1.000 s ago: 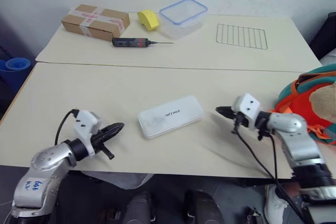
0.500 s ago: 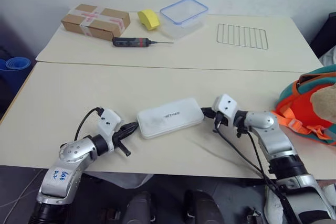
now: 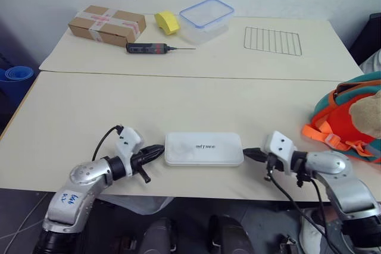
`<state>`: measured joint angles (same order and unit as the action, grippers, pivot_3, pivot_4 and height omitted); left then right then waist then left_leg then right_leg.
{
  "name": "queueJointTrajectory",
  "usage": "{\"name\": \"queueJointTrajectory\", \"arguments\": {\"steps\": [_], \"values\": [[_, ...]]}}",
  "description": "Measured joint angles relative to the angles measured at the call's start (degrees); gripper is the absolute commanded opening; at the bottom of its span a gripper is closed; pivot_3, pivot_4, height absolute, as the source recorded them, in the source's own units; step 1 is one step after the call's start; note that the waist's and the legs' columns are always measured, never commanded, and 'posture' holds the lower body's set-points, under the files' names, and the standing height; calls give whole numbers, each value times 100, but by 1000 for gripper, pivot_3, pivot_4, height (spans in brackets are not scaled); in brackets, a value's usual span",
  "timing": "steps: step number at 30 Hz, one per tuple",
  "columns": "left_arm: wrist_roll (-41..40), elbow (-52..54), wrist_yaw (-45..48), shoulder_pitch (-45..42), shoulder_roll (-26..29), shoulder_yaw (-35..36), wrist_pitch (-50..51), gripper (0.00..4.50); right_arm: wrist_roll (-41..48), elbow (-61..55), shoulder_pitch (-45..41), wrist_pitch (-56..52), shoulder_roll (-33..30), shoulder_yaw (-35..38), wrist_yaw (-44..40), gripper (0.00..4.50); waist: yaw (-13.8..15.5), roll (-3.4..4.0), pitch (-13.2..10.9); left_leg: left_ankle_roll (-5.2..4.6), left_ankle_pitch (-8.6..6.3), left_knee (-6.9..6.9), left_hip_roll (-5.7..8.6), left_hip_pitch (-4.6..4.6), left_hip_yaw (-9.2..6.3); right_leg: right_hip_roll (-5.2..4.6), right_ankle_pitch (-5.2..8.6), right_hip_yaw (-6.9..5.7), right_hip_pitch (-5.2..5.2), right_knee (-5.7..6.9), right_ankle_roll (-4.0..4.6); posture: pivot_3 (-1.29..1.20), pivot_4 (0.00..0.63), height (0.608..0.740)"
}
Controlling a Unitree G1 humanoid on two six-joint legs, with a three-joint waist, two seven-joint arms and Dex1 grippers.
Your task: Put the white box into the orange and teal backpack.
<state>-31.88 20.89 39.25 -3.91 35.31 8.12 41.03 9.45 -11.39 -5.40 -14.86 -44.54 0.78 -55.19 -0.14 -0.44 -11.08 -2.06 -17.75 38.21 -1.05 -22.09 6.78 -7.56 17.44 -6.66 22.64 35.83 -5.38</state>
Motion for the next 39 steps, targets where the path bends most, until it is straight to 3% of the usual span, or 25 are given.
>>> {"name": "queueJointTrajectory", "arguments": {"steps": [5, 9, 10, 17, 31, 34, 39], "values": [[-1467, -582, 589, -800, 1046, 452, 2351, 3156, -42, 15, -61, 93, -168, -21, -83, 0, 0, 2, -1, 3, 4, -1, 1, 1, -1, 4, 1, 1, 1, 5, 0, 0, 150, 740], [-1973, -1871, 325, -2143, 843, 480, 4600, 4373, -123, 58, -345, 165, -233, -133, -165, 0, 34, -4, -1, -5, 8, 7, 13, -3, -11, 8, 0, -2, -3, 17, -4, 0, 150, 740], [-1978, -2062, 196, -2300, 860, 365, 4834, 4442, -150, 79, -423, 184, -233, -192, -166, 0, 24, -6, 0, -5, 8, 5, 13, -2, -11, 7, 0, -2, -5, 19, -5, 0, 150, 740], [-2759, -3349, -382, -2944, 687, -147, 5078, 4442, -437, 504, -897, 225, -172, -653, -161, 0, 4, -8, 2, -2, 8, 10, 12, 0, -10, 3, -1, 1, -10, 16, -6, 0, 150, 740], [-4162, -4426, -2370, -3600, -729, -240, 5106, 4442, -633, 507, -1195, 108, 277, -952, -92, 0, 1, -35, 18, 3, 11, 21, 12, 7, -15, 3, -1, 2, -16, 18, -6, 0, 150, 740], [-4432, -4622, -2806, -3629, -843, -101, 5130, 3868, -658, 507, -1208, 98, 346, -952, -70, 0, -13, -35, 17, 7, 14, 20, 10, 7, -14, 6, -1, 2, -15, 18, -6, 0, 150, 740], [-4674, -4652, -3175, -3629, -949, 110, 5142, 2379, -454, 488, -1065, 65, 469, -734, -35, 0, 7, -37, 17, 8, 14, 20, 12, 3, -15, 6, -1, 1, -15, 18, -6, 0, 150, 740]]}}
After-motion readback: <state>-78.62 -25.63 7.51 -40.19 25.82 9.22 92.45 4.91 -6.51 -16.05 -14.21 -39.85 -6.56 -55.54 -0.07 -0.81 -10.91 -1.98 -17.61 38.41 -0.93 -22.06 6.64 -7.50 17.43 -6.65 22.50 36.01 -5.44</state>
